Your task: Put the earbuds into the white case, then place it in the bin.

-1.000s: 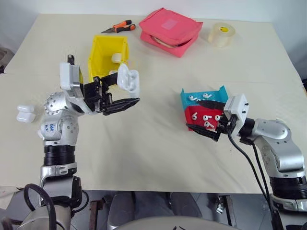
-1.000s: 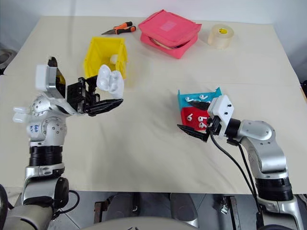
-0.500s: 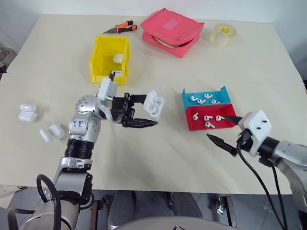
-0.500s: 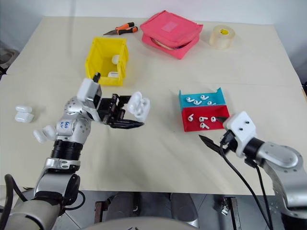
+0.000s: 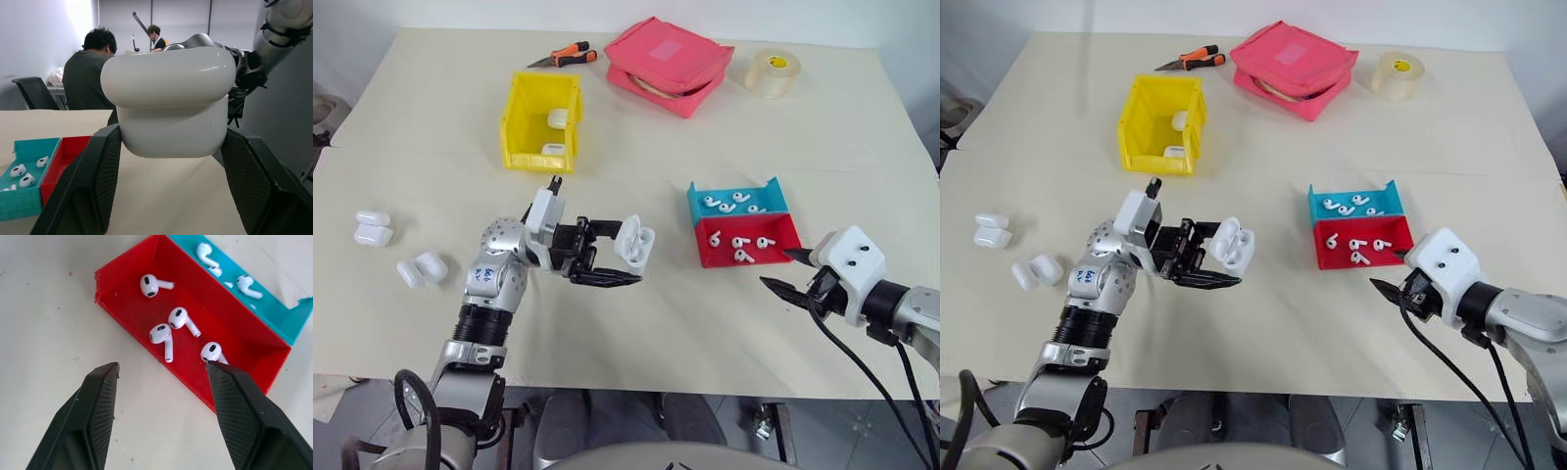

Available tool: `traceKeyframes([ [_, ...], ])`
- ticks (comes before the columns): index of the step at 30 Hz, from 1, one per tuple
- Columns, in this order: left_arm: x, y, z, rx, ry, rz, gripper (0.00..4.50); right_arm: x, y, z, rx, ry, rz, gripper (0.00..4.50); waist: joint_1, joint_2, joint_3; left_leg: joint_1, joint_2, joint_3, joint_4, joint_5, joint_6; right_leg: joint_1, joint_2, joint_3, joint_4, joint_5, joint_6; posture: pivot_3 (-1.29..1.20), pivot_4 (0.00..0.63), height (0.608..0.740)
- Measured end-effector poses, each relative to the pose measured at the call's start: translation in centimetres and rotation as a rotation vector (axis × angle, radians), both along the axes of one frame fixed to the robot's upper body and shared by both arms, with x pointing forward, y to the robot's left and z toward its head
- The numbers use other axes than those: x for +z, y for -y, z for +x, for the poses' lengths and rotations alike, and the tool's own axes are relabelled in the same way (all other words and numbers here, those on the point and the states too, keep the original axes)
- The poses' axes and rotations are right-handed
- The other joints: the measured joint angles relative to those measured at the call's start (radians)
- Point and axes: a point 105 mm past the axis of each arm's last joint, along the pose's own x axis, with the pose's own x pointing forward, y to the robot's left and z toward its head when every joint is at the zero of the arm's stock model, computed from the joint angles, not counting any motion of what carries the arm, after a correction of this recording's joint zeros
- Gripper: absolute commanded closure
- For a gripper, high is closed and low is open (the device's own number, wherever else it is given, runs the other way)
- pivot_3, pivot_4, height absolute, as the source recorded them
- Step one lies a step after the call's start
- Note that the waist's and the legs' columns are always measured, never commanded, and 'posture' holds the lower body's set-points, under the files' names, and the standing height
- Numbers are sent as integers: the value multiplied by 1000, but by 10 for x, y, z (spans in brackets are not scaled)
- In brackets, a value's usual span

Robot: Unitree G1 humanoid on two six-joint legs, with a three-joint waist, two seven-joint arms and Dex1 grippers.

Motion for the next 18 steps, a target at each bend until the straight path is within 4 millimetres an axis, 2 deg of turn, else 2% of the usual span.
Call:
traceKeyframes([
  [3,-4,-1,-2,1,-11,0,1763,3,-3,3,11,-23,-9,2196,0,0,0,0,0,0,0,0,0,0,0,0,0,0,1,0,150,740],
  [8,-5,-1,-9,-3,-4,0,1763,1,-9,3,43,-96,-54,2196,0,0,0,0,0,1,0,-1,1,0,0,1,-2,0,1,0,150,740],
  [11,-3,0,-10,4,3,-4,1763,1,-21,5,82,-135,-51,2196,-1,0,0,0,0,1,0,-1,2,0,-1,1,-2,1,1,0,150,740],
  [15,-7,-1,-15,17,-11,-5,1763,4,-37,12,134,-195,-71,2196,-3,0,0,0,1,1,0,-4,7,-1,-1,1,-2,1,1,0,150,740],
  [18,-7,-1,-15,25,-10,-5,1763,4,-40,18,131,-222,-79,2196,-1,0,0,0,1,1,0,-4,8,-1,-2,0,-3,1,1,0,150,740],
])
